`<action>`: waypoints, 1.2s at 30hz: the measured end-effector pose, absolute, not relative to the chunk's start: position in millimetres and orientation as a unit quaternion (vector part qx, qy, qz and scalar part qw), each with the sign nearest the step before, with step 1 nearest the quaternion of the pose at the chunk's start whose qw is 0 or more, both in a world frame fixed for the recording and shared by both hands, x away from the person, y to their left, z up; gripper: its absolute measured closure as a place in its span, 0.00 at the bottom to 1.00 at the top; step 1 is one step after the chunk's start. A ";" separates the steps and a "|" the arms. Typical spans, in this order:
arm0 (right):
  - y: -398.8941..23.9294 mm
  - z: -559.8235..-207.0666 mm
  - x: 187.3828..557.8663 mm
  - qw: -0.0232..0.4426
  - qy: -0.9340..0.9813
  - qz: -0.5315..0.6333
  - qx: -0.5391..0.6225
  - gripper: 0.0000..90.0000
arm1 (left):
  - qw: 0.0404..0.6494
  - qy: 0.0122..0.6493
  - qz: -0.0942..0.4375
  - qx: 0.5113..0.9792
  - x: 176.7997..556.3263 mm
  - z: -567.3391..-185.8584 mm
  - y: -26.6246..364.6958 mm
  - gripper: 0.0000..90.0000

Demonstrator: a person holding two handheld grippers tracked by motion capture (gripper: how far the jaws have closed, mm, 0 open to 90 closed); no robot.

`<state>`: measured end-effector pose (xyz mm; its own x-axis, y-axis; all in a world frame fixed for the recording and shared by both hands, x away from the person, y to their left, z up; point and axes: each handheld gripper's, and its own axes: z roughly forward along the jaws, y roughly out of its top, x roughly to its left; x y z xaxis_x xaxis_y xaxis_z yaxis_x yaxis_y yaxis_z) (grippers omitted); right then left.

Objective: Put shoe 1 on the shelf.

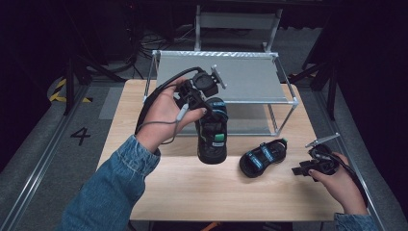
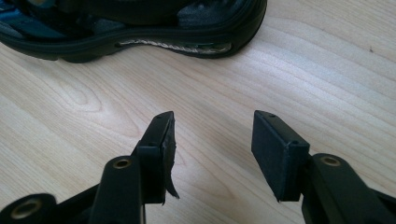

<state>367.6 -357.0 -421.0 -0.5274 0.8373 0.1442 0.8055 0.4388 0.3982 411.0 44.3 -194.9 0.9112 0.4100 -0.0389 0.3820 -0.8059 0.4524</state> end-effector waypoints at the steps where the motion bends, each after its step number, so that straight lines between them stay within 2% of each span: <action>1: -357.5 -421.1 368.0 0.037 0.847 0.214 0.484 0.56 | 0.232 0.208 0.033 0.950 412.2 -192.5 43.3 0.78; 14: -356.1 -418.1 367.8 0.033 0.848 0.226 0.478 0.56 | 0.246 0.204 0.043 0.947 435.8 -169.1 36.9 0.78; 19: -356.2 -417.7 367.6 0.025 0.848 0.226 0.479 0.60 | 0.249 0.202 0.044 0.946 454.0 -165.7 38.7 0.78; 36: -358.8 -417.8 367.7 0.024 0.846 0.231 0.480 0.59 | 0.268 0.208 0.055 0.939 519.5 -181.4 45.4 0.78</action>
<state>367.7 -358.8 -417.8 -0.5388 0.8228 0.1811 0.8009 0.4336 0.4129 519.5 45.4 -181.4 0.9075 0.4200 -0.0080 0.3610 -0.7701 0.5259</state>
